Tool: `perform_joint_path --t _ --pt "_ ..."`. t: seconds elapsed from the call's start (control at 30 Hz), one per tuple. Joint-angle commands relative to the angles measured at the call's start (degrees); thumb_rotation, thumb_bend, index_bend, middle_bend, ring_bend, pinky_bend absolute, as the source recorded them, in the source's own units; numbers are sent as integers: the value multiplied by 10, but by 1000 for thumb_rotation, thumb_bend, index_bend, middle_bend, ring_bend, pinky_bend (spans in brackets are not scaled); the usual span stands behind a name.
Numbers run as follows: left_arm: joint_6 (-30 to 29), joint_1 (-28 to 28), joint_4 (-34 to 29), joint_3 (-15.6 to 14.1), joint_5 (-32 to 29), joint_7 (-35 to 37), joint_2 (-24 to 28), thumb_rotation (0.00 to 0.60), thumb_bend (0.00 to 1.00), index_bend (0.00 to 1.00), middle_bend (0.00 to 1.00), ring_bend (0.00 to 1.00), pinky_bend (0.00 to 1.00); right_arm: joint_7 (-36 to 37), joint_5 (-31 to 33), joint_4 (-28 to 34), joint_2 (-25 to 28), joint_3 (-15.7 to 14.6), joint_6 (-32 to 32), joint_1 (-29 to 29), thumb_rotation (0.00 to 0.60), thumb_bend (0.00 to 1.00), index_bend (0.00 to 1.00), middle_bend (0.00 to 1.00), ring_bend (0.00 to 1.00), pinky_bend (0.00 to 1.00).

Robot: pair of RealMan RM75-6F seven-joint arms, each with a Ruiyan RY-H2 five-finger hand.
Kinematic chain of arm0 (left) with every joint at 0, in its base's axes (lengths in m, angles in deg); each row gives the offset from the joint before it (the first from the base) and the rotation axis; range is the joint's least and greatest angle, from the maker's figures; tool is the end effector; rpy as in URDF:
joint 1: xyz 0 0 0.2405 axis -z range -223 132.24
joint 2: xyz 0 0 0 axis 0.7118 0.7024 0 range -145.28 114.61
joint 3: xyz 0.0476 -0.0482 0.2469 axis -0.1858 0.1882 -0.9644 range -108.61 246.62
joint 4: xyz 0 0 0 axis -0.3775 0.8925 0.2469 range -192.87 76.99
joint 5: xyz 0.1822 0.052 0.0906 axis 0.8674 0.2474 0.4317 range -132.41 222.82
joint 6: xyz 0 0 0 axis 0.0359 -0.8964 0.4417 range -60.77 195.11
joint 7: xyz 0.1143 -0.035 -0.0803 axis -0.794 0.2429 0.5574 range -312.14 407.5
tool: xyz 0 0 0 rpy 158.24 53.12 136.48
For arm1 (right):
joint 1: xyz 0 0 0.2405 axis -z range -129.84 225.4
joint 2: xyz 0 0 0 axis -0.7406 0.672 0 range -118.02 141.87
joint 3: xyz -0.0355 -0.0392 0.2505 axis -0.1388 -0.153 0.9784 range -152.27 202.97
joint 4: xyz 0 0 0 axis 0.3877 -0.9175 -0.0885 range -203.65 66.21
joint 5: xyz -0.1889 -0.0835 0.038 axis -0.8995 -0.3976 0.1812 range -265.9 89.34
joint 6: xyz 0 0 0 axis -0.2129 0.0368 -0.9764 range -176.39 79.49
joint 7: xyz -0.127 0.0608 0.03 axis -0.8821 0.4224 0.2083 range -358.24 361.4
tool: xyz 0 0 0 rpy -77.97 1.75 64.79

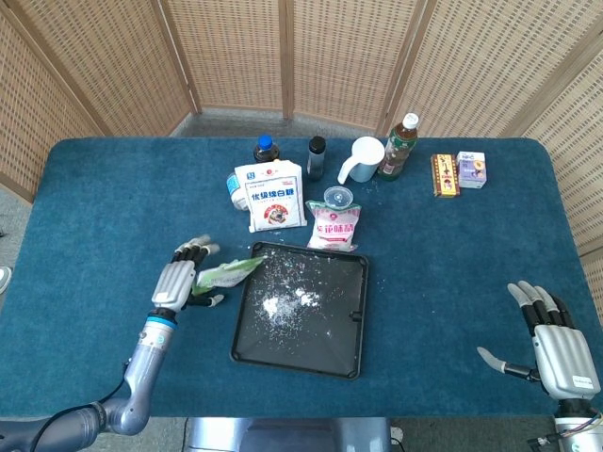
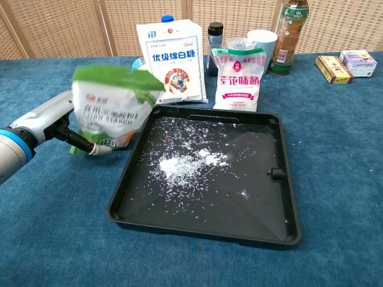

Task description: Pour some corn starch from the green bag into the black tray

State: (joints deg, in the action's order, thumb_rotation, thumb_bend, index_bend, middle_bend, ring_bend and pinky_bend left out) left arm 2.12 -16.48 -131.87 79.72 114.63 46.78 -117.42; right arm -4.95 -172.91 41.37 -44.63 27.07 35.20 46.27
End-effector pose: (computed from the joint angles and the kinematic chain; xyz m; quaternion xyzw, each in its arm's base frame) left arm -0.2004 0.3004 -0.0535 -0.5872 -0.5242 -0.4551 0.4164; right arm -0.2724 -0.1562 0.1685 0.5799 -0.4409 0.3733 0.5744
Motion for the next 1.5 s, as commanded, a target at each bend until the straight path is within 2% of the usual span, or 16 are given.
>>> perform_joint_path --t 0.03,0.23,0.43,0.67,0.9,1.23,1.37,1.5 --pt "-8 -3 -6 -3 15 18 5 512 1 4 0 0 1 0 0 0 0 0 0 0 270 0 43 56 39 53" --pt "-51 -23 -31 -12 62 78 29 479 0 3 0 0 1 -2 -1 1 0 -1 0 0 270 0 43 56 39 53" --pt "-61 -43 -62 -32 77 75 77 472 0 6 0 0 1 -5 -3 2 -1 -2 1 0 273 0 43 56 39 53" --pt "-49 -66 -152 -58 69 36 181 468 0 6 0 0 1 -10 -4 4 -1 -3 1 0 272 0 42 56 39 53" --pt "-89 -101 -212 -73 85 22 279 485 0 7 0 0 1 -17 -6 7 -3 -6 -2 -1 274 0 42 56 39 53" --pt "-157 -148 -231 -82 118 61 365 498 0 7 0 0 1 -26 -11 12 -4 -9 -1 0 268 0 43 56 39 53" --pt "-180 -167 -222 -82 119 70 379 543 0 7 0 0 1 -27 -11 14 -4 -8 1 0 273 0 43 56 39 53" --pt "-203 -188 -207 -86 114 50 378 572 0 7 0 0 1 -26 -11 13 -3 -7 4 1 271 0 43 56 40 53"
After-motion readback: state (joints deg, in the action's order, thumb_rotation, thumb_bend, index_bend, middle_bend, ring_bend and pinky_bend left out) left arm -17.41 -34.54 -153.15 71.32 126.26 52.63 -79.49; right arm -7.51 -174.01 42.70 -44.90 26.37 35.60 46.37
